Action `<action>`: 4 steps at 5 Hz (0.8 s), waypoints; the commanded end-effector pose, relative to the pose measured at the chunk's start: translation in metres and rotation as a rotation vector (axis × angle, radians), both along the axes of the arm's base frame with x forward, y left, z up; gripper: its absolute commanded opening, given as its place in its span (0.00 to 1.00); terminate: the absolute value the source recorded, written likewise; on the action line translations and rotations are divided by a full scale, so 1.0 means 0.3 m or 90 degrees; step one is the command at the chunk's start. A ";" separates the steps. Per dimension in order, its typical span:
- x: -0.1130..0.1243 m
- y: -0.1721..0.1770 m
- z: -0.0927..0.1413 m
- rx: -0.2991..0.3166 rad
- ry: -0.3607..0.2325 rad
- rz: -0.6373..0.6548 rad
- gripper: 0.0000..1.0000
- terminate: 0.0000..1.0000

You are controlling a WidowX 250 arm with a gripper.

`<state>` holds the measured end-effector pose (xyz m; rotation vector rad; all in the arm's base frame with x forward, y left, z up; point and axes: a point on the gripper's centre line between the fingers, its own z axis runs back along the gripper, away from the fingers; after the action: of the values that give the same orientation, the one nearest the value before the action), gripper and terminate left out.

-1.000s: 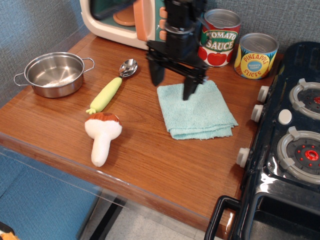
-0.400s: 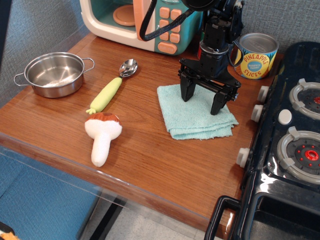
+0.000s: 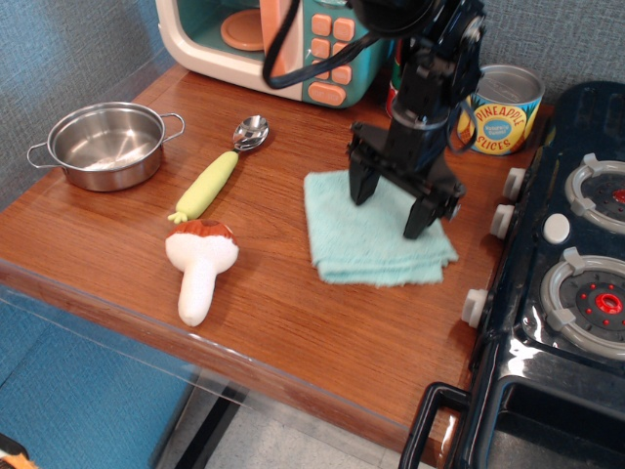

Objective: Slide the blue cloth to the lower edge of the table

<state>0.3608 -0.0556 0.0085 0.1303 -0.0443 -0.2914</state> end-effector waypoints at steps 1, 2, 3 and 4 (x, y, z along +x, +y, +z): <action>-0.234 -0.085 0.029 -0.016 0.011 -0.100 1.00 0.00; -0.322 -0.085 0.046 -0.032 0.017 -0.111 1.00 0.00; -0.356 -0.068 0.046 -0.028 0.018 -0.118 1.00 0.00; -0.307 -0.045 0.091 -0.043 -0.020 -0.105 1.00 0.00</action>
<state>0.2623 -0.0730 0.0200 0.0639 -0.0352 -0.4610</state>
